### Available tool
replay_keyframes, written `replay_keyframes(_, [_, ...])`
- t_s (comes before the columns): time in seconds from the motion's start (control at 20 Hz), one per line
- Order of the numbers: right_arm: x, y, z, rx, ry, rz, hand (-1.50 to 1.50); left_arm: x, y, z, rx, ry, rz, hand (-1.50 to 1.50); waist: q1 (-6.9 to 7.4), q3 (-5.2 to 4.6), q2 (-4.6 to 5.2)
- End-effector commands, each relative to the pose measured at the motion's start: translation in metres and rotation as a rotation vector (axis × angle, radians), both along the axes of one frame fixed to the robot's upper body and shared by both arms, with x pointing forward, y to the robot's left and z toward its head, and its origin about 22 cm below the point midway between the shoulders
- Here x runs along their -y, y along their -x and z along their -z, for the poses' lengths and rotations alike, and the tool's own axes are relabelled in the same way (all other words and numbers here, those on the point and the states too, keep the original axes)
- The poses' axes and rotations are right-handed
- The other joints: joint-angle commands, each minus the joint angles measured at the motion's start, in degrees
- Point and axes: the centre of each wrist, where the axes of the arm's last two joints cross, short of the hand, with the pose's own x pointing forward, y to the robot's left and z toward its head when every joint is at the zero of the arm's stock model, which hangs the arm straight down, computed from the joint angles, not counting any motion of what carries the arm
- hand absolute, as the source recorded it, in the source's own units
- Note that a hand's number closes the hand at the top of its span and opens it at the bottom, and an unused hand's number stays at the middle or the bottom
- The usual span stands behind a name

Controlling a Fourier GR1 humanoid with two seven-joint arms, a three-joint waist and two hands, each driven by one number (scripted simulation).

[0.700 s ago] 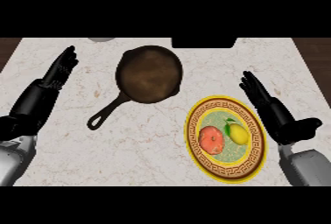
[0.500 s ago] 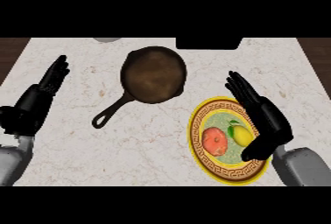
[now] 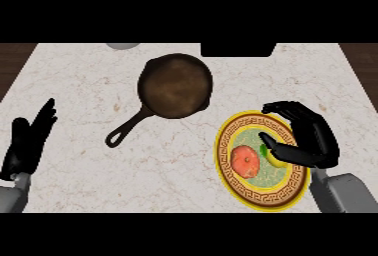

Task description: Pick the squash from the plate and place it in the pan

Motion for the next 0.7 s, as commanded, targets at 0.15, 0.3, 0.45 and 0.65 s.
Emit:
replay_keyframes(0.15, [0.054,0.02,0.022,0.123,0.021,-0.097,-1.5,0.001,0.01,0.003,-0.073,0.006,-0.059,0.0,0.15,0.06,-0.48])
replay_keyframes(0.3, [0.069,0.004,-0.003,0.136,0.191,-0.095,-1.5,-0.028,0.007,0.004,-0.076,0.005,-0.066,0.0,0.23,-0.01,-0.38])
replay_keyframes(0.45, [0.063,0.01,-0.043,0.14,0.406,-0.117,-1.5,-0.008,0.003,0.01,-0.068,-0.022,-0.096,0.0,-0.63,-0.11,-0.7])
replay_keyframes(0.65, [0.048,0.003,-0.09,0.134,0.709,-0.154,-1.5,-0.008,0.0,0.007,-0.068,0.0,-0.081,0.0,-0.41,-0.26,-0.91])
